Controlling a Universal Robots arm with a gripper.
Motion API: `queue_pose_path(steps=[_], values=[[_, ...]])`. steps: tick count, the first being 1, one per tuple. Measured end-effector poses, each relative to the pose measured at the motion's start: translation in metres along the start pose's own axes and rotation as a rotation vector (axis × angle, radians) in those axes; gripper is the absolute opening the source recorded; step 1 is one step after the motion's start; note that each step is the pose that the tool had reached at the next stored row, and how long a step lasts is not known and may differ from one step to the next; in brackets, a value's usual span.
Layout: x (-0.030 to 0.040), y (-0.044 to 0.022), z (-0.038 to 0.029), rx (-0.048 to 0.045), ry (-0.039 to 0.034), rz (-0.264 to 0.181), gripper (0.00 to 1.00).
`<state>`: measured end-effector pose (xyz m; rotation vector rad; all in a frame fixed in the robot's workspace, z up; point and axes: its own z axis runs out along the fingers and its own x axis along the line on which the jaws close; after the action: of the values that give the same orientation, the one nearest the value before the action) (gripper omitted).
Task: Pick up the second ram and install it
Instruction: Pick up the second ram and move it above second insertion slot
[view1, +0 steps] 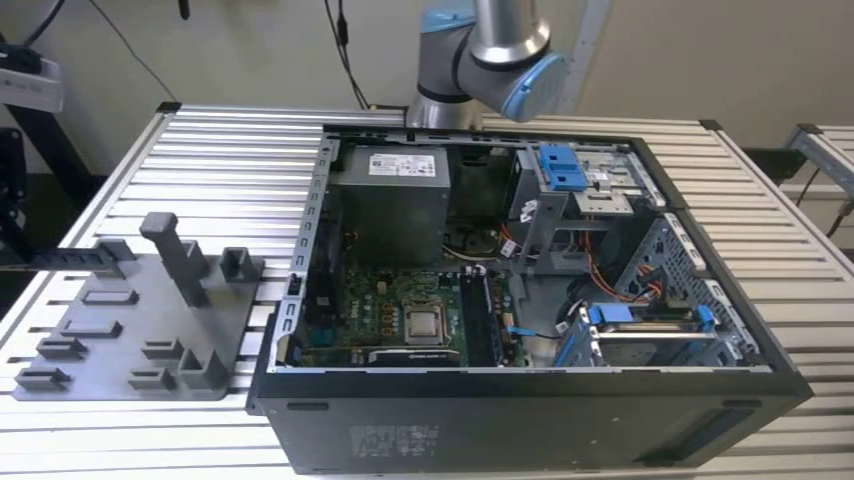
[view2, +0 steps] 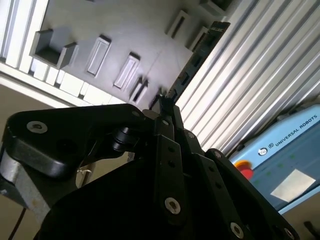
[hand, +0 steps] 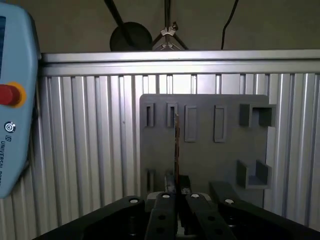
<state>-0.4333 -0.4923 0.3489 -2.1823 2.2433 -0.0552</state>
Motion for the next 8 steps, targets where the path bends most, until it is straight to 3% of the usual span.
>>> queue_pose_path(steps=[8], values=[[0.0002, -0.0004, -0.0127, 0.0, 0.0, 0.0, 0.14]])
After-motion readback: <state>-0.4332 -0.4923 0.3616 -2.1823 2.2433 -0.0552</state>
